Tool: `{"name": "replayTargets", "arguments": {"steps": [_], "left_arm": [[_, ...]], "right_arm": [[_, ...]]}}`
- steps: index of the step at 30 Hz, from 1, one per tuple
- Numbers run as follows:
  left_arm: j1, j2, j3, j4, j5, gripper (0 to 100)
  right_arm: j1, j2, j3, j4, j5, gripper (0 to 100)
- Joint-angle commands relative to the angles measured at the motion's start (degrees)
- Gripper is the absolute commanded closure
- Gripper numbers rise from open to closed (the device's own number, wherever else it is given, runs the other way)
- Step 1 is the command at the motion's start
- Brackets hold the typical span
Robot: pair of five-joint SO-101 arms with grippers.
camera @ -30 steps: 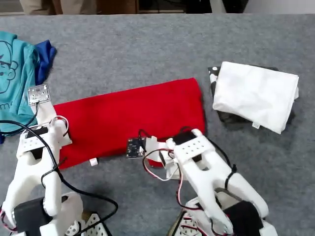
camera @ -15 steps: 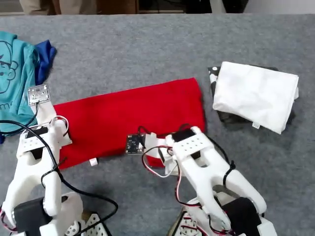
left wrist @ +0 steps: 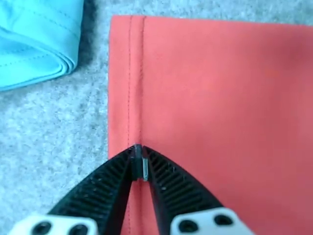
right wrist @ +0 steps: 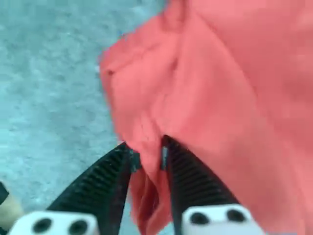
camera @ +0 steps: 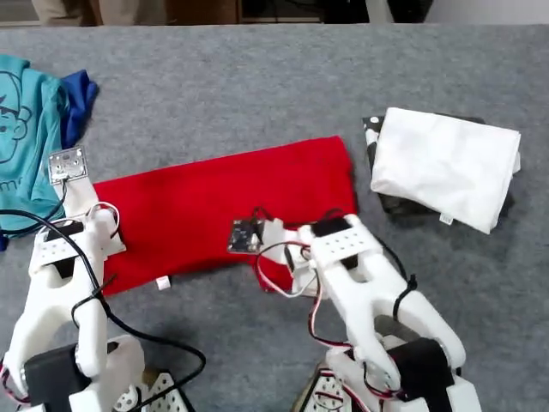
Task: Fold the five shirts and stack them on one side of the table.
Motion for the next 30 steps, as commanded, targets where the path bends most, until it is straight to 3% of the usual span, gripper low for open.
{"name": "replayTargets", "arguments": {"steps": [1,11,16,25,30], "left_arm": [[-0.35,-0.22,-0.26,-0.79,-0.09,98],[-0.35,-0.22,-0.26,-0.79,-0.09,98],[-0.35,-0.22,-0.26,-0.79,-0.09,98],[-0.35,-0.22,-0.26,-0.79,-0.09,98],[-0.35,-0.22,-0.26,-0.79,-0.09,98]], "right_arm": [[2.42,0.66,-3.74,0.09,-0.44,99.7],[2.24,15.43,-26.15,13.45,-0.26,99.7],[2.33,24.75,-48.57,25.23,0.18,99.7],[2.51,53.49,-93.41,44.57,8.79,99.6],[3.21,66.42,-111.96,46.77,12.84,98.8]]}}
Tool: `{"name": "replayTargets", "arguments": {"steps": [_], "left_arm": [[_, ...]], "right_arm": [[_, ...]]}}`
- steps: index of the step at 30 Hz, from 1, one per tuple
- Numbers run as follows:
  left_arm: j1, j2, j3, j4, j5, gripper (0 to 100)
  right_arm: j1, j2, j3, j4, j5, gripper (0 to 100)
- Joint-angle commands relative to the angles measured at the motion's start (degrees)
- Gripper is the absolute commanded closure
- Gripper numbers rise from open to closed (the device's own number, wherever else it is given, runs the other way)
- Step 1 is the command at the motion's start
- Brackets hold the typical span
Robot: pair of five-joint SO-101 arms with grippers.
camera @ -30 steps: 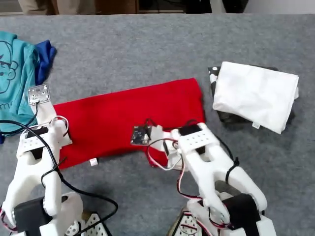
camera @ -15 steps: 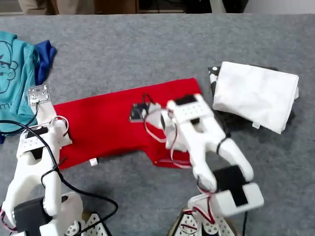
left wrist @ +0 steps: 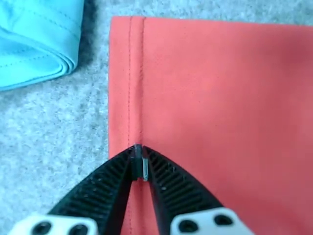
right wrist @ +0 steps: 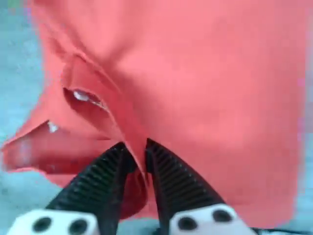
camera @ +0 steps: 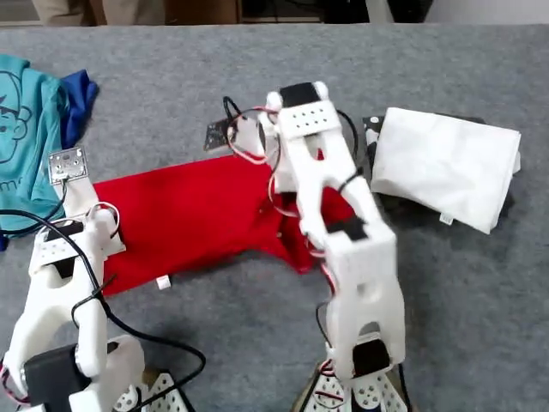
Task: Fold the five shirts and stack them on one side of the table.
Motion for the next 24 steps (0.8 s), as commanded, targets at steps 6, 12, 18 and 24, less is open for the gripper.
{"name": "replayTargets", "arguments": {"steps": [6,12,18,24], "left_arm": [[-0.35,-0.22,-0.26,-0.79,-0.09,98],[-0.35,-0.22,-0.26,-0.79,-0.09,98],[-0.35,-0.22,-0.26,-0.79,-0.18,98],[-0.35,-0.22,-0.26,-0.79,-0.26,98]], "right_arm": [[1.71,8.66,-16.04,1.41,2.81,84.0],[1.98,2.68,-15.08,1.49,2.81,82.8],[4.44,-8.66,-10.33,1.49,2.81,82.8],[8.57,-21.32,3.47,1.41,3.25,82.8]]}}
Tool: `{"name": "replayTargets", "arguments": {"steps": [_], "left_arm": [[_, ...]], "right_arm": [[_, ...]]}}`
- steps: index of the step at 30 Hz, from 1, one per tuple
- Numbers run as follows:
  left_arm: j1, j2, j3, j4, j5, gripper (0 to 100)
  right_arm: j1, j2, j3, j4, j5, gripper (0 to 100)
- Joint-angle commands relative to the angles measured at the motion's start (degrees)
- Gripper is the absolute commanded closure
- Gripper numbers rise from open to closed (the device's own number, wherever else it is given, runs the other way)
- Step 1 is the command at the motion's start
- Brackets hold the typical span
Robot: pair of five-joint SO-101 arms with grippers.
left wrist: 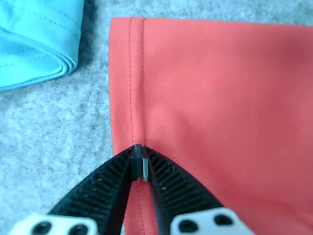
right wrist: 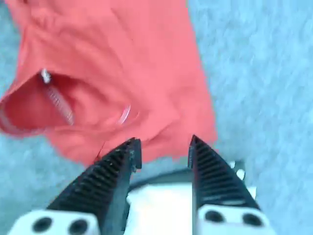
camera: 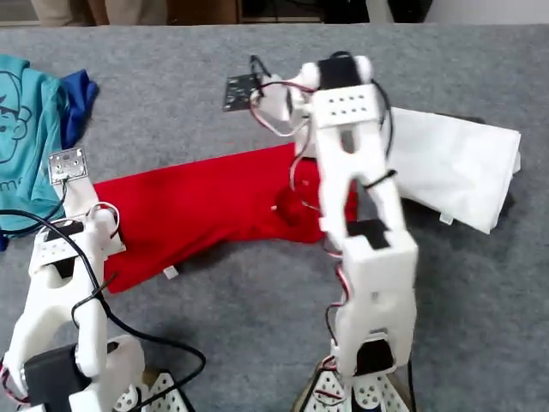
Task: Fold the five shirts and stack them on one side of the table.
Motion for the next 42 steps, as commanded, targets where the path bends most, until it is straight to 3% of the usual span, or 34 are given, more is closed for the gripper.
{"name": "replayTargets", "arguments": {"steps": [1,5,10,19,26,36,42], "left_arm": [[-0.35,-0.22,-0.26,-0.79,-0.26,98],[0.18,-0.22,-0.26,-0.79,-0.35,98],[0.09,-0.22,-0.18,-0.79,-0.35,98],[0.09,-0.22,-0.18,-0.79,-0.26,98],[0.09,-0.22,-0.18,-0.79,-0.18,98],[0.09,-0.22,-0.18,-0.79,-0.18,98],[0.18,-0.22,-0.18,-0.79,-0.26,98]], "right_arm": [[2.15,-9.8,8.66,0.97,1.23,82.9],[1.27,-17.27,21.05,0.97,2.73,83.5],[-1.27,-28.44,38.9,-0.18,4.22,98.6],[-1.54,-38.11,68.35,-20.04,2.29,99.7],[-0.92,-26.86,66.42,-33.67,-3.87,99.6],[12.79,-11.03,47.16,-27.34,-0.53,99.6],[13.32,-12.18,42.51,-20.31,0.09,99.6]]}}
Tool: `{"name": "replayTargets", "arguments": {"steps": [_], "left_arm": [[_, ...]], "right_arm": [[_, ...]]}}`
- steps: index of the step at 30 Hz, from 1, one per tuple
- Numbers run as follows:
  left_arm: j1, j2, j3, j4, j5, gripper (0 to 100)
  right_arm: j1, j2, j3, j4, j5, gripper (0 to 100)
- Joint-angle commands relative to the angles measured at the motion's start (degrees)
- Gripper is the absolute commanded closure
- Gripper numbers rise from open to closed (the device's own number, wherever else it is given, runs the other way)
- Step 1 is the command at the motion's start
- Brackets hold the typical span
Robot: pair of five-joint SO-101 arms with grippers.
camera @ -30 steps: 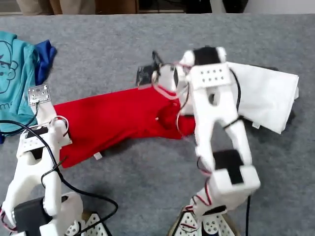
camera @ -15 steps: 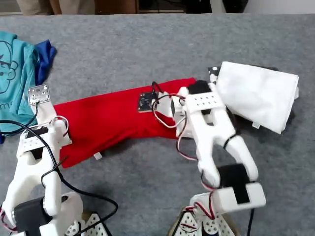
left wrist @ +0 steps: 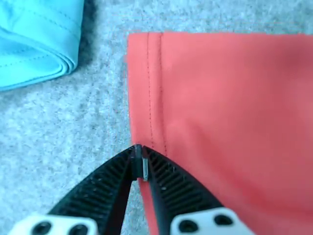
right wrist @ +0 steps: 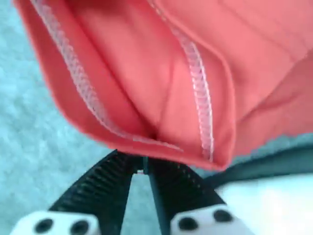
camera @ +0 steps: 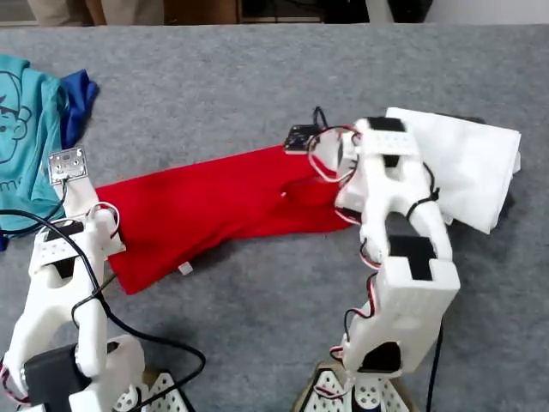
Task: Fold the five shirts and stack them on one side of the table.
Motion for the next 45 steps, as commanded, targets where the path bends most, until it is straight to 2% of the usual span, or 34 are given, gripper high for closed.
{"name": "replayTargets", "arguments": {"steps": [1,8,15,19,25,30,34,40,43,45], "left_arm": [[0.18,-0.22,-0.18,-0.79,-0.26,98],[0.18,-0.22,-0.18,-0.79,-0.35,98],[0.18,-0.22,-0.18,-0.7,-0.35,98],[0.18,-0.22,-0.18,-0.7,-0.35,98],[0.18,-0.22,-0.18,-0.7,-0.26,98],[0.18,-0.22,-0.18,-0.7,-0.35,98],[0.18,-0.22,-0.18,-0.7,-0.35,98],[0.18,-0.22,-0.09,-0.7,-0.26,98],[0.09,-0.66,0.44,-0.79,-0.35,98],[0.18,-0.66,0.53,-0.79,-0.35,98]], "right_arm": [[-0.75,-4.0,-4.26,5.8,1.14,99.6],[-9.19,-12.26,-3.82,8.7,-0.09,99.6],[-17.27,-3.21,-3.74,-0.7,-7.91,99.6],[-17.54,4.09,-10.51,-4.31,-11.87,99.6],[-17.54,6.81,-25.98,5.01,-13.71,99.6],[-18.15,8.48,-32.66,5.45,-13.71,99.6],[-18.33,7.96,-33.45,11.16,-14.77,99.6],[-18.77,-1.8,-32.31,22.07,-14.51,99.6],[-18.77,-5.93,-26.59,21.36,-14.51,99.6],[-18.77,-7.34,-20.53,16.97,-14.77,99.6]]}}
